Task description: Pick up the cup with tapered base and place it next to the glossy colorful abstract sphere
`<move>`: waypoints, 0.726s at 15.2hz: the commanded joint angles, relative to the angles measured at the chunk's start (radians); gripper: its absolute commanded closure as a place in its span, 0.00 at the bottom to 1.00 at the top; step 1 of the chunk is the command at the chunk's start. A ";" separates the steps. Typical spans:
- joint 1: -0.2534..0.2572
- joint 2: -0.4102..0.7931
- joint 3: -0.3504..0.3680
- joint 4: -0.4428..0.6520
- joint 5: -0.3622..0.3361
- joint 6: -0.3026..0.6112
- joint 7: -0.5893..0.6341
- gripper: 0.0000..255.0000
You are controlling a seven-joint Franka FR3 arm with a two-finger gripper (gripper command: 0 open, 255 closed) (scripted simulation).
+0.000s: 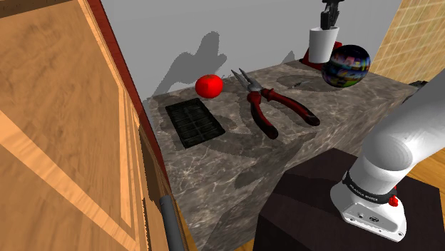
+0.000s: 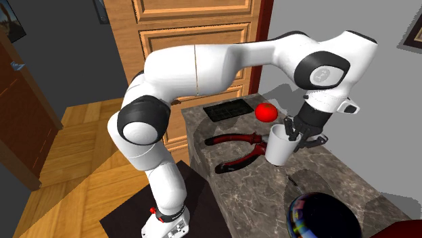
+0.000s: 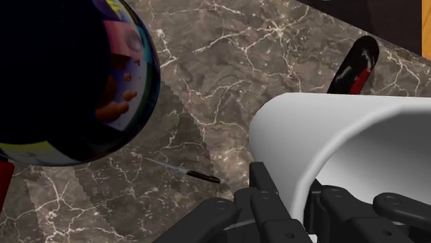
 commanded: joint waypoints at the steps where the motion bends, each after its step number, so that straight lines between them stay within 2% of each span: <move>1: -0.001 -0.011 0.002 -0.039 -0.003 0.030 0.004 1.00; 11: -0.005 -0.033 -0.001 -0.196 -0.013 0.165 0.008 1.00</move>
